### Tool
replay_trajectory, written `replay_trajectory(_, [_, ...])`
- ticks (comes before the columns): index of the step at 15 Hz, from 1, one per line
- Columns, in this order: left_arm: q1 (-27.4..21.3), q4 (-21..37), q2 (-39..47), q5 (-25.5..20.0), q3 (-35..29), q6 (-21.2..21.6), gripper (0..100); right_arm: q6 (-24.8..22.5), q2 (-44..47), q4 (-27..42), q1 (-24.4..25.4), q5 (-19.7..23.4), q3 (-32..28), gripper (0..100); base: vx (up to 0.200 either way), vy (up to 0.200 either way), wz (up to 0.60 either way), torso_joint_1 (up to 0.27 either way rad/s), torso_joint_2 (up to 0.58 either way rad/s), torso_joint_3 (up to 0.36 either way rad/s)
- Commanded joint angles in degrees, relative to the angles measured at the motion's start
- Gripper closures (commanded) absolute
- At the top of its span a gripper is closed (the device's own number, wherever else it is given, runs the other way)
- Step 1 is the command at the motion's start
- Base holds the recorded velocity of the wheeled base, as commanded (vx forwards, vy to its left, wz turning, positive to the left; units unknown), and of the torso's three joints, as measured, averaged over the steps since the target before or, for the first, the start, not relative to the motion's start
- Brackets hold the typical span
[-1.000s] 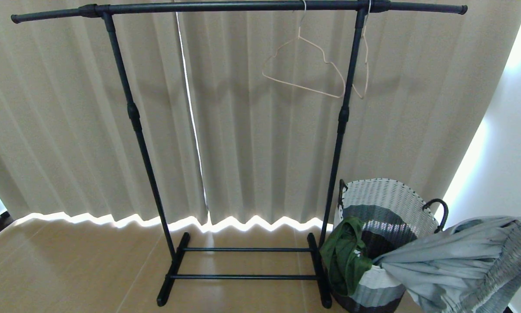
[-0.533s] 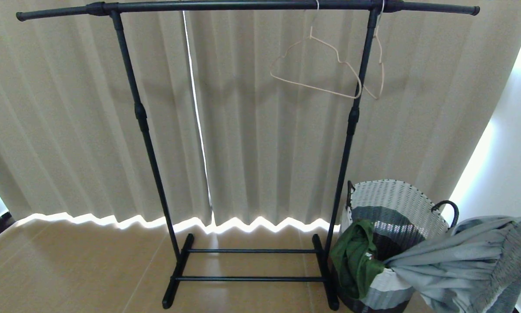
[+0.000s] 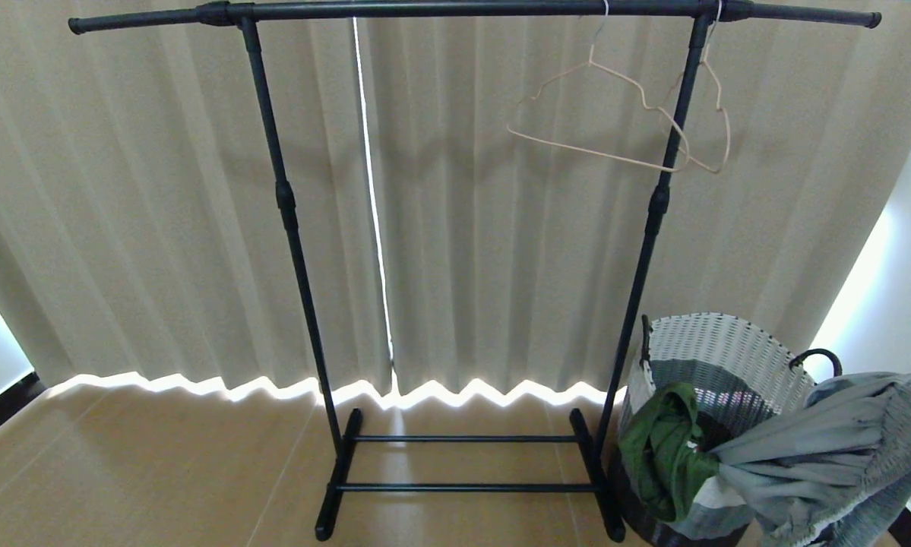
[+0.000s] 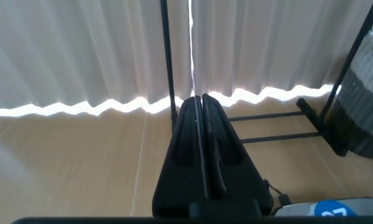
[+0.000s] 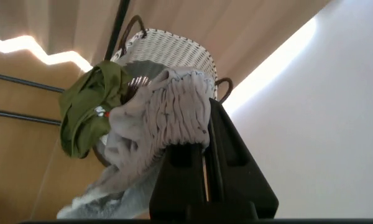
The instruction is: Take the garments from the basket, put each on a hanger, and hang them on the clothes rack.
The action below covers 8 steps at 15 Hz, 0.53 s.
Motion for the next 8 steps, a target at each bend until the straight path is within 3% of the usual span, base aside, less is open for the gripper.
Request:
replay_trajectory(1, [-0.04, -0.03, 0.08, -0.15, 0.06, 0.27, 100, -0.04, -0.01, 2.24, 2.0, 0.23, -2.33, 100, 0.0, 0.0, 0.0, 0.0, 0.0, 0.0])
replay_trajectory(4, [-0.04, -1.52, -0.01, -2.7, -0.64, 1.86, 100, 0.67, -0.28, 11.46, 6.48, 0.32, -9.62, 100, 0.0, 0.0, 0.0, 0.0, 0.0, 0.0])
replay_trajectory(7, [-0.3, -3.46, 1.84, -14.56, -6.88, 1.94, 100, 6.91, 0.69, 19.29, 14.3, 0.32, -17.0, 100, 0.0, 0.0, 0.0, 0.0, 0.0, 0.0])
replay_trajectory(8, [-0.39, -3.55, 3.24, -15.79, -8.02, 1.94, 100, 8.05, 0.87, 20.17, 15.18, 0.32, -18.06, 100, 0.0, 0.0, 0.0, 0.0, 0.0, 0.0])
